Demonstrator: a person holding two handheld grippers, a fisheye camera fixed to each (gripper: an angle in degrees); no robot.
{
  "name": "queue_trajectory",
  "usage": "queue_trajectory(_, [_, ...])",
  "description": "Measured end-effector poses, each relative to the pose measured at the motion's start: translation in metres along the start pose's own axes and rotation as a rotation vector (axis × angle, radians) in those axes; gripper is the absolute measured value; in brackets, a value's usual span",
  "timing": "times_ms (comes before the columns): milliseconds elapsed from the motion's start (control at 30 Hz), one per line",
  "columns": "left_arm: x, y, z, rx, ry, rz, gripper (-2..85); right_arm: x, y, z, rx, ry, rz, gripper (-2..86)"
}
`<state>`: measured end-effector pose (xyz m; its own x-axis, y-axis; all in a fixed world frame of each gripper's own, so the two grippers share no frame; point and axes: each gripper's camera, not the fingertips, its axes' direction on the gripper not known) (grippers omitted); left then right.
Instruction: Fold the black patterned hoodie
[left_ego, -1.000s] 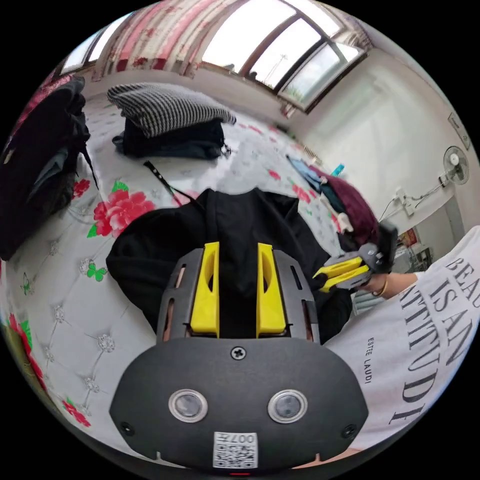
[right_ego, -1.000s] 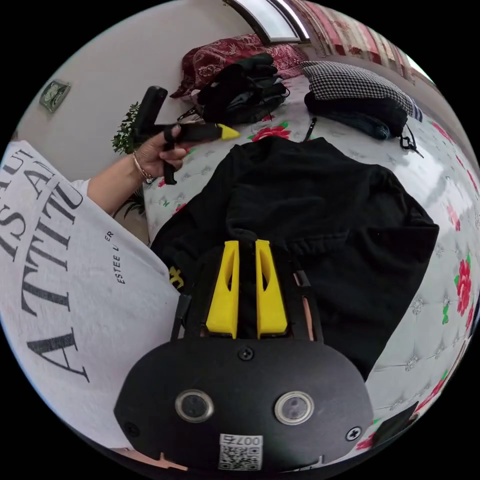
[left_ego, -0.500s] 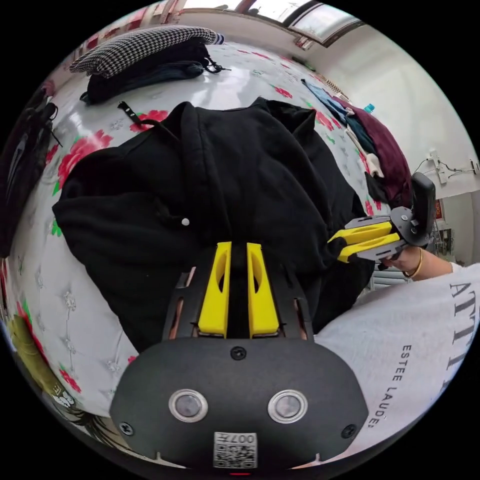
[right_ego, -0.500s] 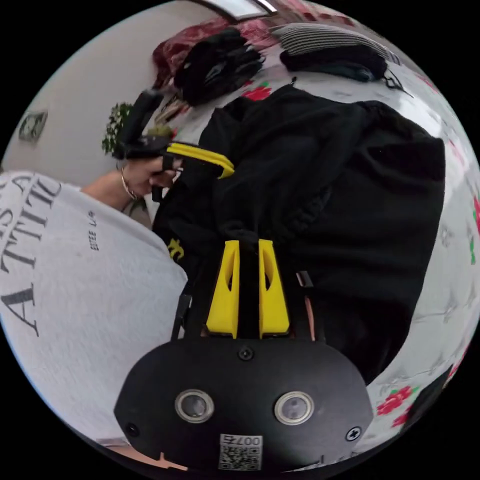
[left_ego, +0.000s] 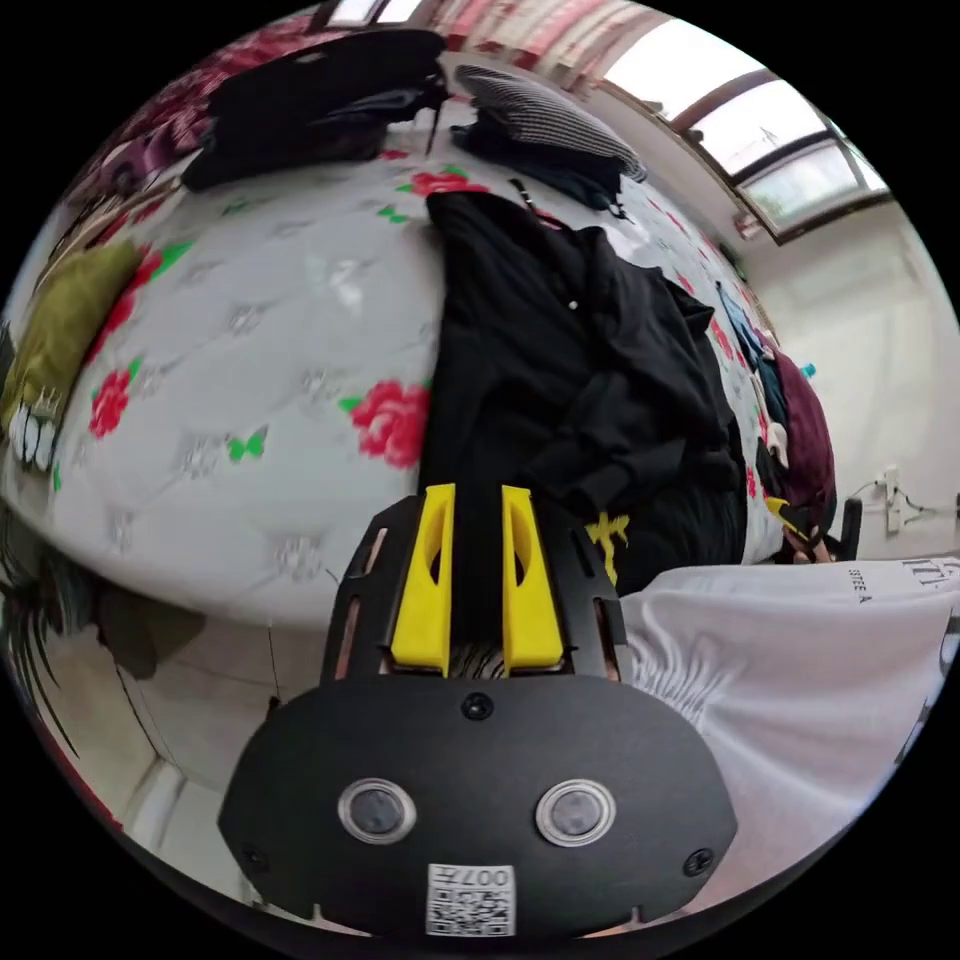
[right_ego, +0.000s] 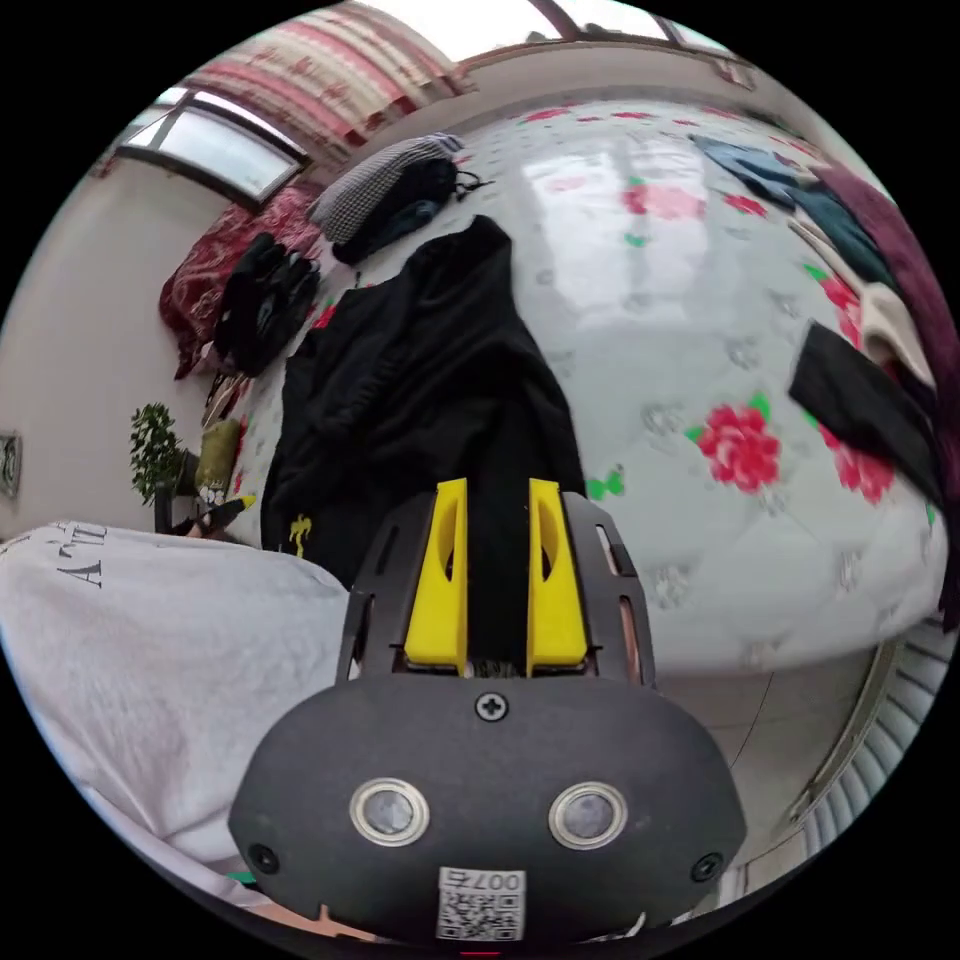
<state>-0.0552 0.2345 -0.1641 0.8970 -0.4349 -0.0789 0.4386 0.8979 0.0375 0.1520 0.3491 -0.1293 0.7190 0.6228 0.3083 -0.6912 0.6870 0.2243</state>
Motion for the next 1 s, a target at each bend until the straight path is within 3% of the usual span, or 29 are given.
queue_trajectory(267, [-0.026,0.077,0.018,-0.099,-0.016,-0.097,12.4,0.049,0.065,0.015,-0.186,0.06,0.118,8.9])
queue_trajectory(433, [-0.017,0.082,0.033,-0.107,-0.016,0.009,13.2,0.042,0.079,0.059,-0.366,0.055,0.057,8.4])
queue_trajectory(600, [-0.003,0.06,0.061,-0.265,-0.111,0.115,13.0,0.021,0.064,0.094,-0.446,0.027,0.0,6.8])
queue_trajectory(667, [-0.005,0.055,0.067,-0.328,-0.181,0.147,7.4,0.013,0.055,0.101,-0.485,0.047,-0.007,5.7])
queue_trajectory(767, [-0.01,0.052,0.051,-0.342,-0.076,0.205,1.7,0.006,0.053,0.099,-0.514,0.031,-0.047,2.3])
queue_trajectory(1000, [-0.054,0.055,-0.033,-0.259,0.297,0.198,0.3,0.001,0.052,0.037,-0.465,-0.214,-0.078,-0.1])
